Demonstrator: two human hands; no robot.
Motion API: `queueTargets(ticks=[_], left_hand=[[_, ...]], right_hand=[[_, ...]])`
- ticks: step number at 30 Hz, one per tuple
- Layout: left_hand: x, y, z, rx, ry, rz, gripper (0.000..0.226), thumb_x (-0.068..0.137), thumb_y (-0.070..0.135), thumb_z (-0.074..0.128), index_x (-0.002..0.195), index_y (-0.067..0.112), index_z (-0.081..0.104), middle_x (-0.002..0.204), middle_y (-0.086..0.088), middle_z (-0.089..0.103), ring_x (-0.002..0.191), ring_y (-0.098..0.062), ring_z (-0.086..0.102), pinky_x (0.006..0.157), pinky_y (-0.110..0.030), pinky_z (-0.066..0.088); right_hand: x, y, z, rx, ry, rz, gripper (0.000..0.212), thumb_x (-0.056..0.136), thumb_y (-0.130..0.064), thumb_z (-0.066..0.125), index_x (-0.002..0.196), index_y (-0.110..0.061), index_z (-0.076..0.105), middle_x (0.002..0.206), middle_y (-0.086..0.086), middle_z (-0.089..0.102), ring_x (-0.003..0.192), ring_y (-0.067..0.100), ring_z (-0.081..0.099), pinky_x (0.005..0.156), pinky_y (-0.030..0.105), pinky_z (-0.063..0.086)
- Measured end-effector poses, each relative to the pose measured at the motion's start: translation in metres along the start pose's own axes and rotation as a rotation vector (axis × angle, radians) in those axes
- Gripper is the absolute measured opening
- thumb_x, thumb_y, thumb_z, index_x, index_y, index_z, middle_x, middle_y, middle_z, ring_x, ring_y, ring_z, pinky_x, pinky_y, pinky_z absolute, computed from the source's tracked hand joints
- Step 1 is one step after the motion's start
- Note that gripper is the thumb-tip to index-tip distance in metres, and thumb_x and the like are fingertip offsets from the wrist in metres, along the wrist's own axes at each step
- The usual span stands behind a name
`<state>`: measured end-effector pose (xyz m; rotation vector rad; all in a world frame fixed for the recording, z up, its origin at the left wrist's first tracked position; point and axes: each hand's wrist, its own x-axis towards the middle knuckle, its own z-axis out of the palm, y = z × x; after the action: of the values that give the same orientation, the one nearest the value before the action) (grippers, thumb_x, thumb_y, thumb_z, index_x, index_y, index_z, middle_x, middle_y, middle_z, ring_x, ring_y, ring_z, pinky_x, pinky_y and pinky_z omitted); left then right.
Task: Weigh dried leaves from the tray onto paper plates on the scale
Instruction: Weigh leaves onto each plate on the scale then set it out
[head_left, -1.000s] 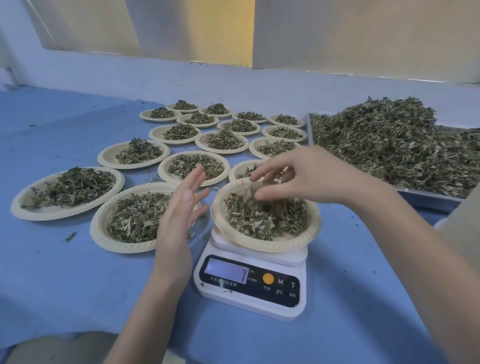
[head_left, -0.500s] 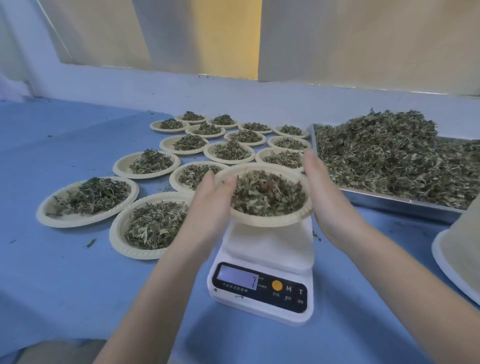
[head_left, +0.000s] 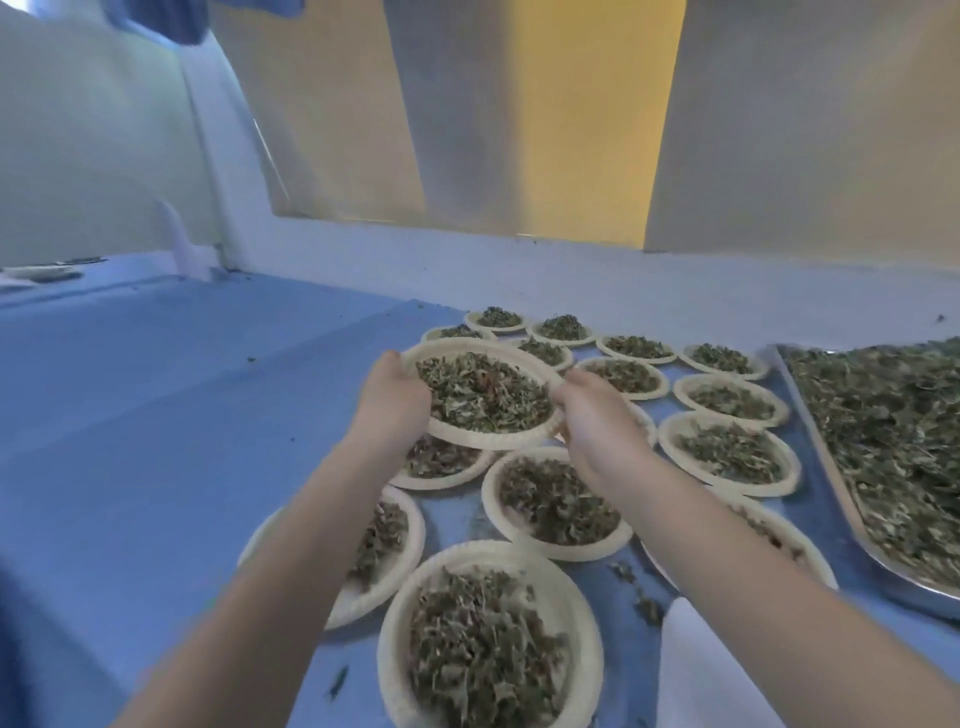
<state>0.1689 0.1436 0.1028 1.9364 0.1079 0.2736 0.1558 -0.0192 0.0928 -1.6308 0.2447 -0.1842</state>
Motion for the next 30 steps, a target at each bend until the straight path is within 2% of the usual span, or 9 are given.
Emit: queueTargets(ticks=[2, 4, 9, 12, 15, 17, 20, 24, 30], left_hand=[[0.039, -0.007, -0.012, 0.013, 0.028, -0.010, 0.019, 0.096, -0.002, 0.028, 0.104, 0.005, 0.045, 0.068, -0.005, 0.032, 0.056, -0.018, 0.028, 0.052, -0.029, 0.023], [0.078, -0.022, -0.023, 0.022, 0.049, -0.030, 0.017, 0.096, -0.002, 0.028, 0.100, 0.006, 0.042, 0.070, -0.006, 0.033, 0.057, -0.018, 0.027, 0.052, -0.028, 0.022], [0.168, -0.076, -0.035, -0.022, 0.005, -0.085, 0.026, 0.101, 0.009, 0.033, 0.120, -0.004, 0.045, 0.093, -0.013, 0.047, 0.073, -0.023, 0.047, 0.062, -0.033, 0.039], [0.211, -0.098, -0.038, -0.042, -0.087, -0.145, 0.031, 0.100, 0.011, 0.038, 0.128, -0.001, 0.044, 0.109, -0.016, 0.052, 0.095, -0.028, 0.053, 0.088, -0.042, 0.049], [0.243, -0.116, -0.037, 0.052, -0.197, -0.204, 0.030, 0.100, 0.014, 0.041, 0.126, 0.002, 0.048, 0.109, -0.011, 0.050, 0.092, -0.023, 0.047, 0.080, -0.033, 0.044], [0.256, -0.129, -0.033, 0.206, -0.264, -0.167, 0.030, 0.100, 0.017, 0.041, 0.127, 0.003, 0.048, 0.110, -0.010, 0.051, 0.088, -0.019, 0.042, 0.070, -0.028, 0.037], [0.269, -0.147, -0.022, 0.305, -0.339, -0.118, 0.032, 0.101, 0.020, 0.039, 0.130, 0.008, 0.044, 0.127, -0.015, 0.051, 0.077, -0.018, 0.045, 0.057, -0.024, 0.034], [0.272, -0.158, -0.006, 0.438, -0.412, -0.075, 0.041, 0.102, 0.027, 0.033, 0.141, 0.012, 0.036, 0.141, -0.012, 0.045, 0.127, -0.028, 0.043, 0.104, -0.036, 0.036], [0.252, -0.137, 0.001, 0.636, -0.334, -0.073, 0.061, 0.104, 0.028, 0.028, 0.151, 0.012, -0.006, 0.158, -0.009, 0.014, 0.144, -0.030, 0.014, 0.110, -0.032, 0.019]], right_hand=[[0.026, -0.002, 0.024, -0.015, -0.067, 0.058, 0.022, 0.096, -0.007, 0.050, 0.117, -0.006, 0.056, 0.102, 0.010, 0.059, 0.073, 0.016, 0.052, 0.072, 0.031, 0.048], [0.052, -0.002, 0.050, -0.002, -0.152, 0.113, 0.028, 0.092, -0.001, 0.055, 0.120, 0.002, 0.051, 0.098, 0.022, 0.062, 0.066, 0.019, 0.058, 0.062, 0.033, 0.059], [0.135, 0.002, 0.116, -0.073, -0.162, 0.159, 0.025, 0.084, 0.009, 0.061, 0.109, 0.014, 0.060, 0.085, 0.020, 0.062, 0.057, 0.021, 0.057, 0.071, 0.038, 0.058], [0.189, 0.009, 0.147, -0.140, -0.085, 0.153, 0.012, 0.085, 0.005, 0.064, 0.076, -0.001, 0.059, 0.066, 0.011, 0.055, 0.055, 0.019, 0.054, 0.073, 0.037, 0.055], [0.237, 0.026, 0.166, -0.338, -0.056, 0.060, 0.027, 0.089, -0.004, 0.059, 0.066, -0.012, 0.047, 0.065, 0.004, 0.049, 0.055, 0.012, 0.048, 0.053, 0.021, 0.046], [0.261, 0.038, 0.174, -0.578, -0.081, -0.010, 0.031, 0.093, -0.010, 0.050, 0.065, -0.018, 0.039, 0.068, -0.002, 0.040, 0.059, 0.014, 0.042, 0.056, 0.018, 0.038], [0.285, 0.052, 0.180, -0.942, -0.157, -0.078, 0.026, 0.098, -0.014, 0.036, 0.073, -0.016, 0.043, 0.069, -0.001, 0.034, 0.084, 0.021, 0.039, 0.079, 0.030, 0.034], [0.284, 0.049, 0.175, -1.308, -0.230, -0.063, 0.042, 0.100, -0.019, 0.022, 0.110, -0.010, 0.062, 0.115, 0.014, 0.060, 0.111, 0.029, 0.052, 0.105, 0.050, 0.023], [0.265, 0.042, 0.159, -1.284, -0.180, -0.111, 0.057, 0.103, -0.042, 0.013, 0.153, -0.014, 0.012, 0.159, 0.008, 0.014, 0.147, 0.029, 0.006, 0.115, 0.057, 0.000]])
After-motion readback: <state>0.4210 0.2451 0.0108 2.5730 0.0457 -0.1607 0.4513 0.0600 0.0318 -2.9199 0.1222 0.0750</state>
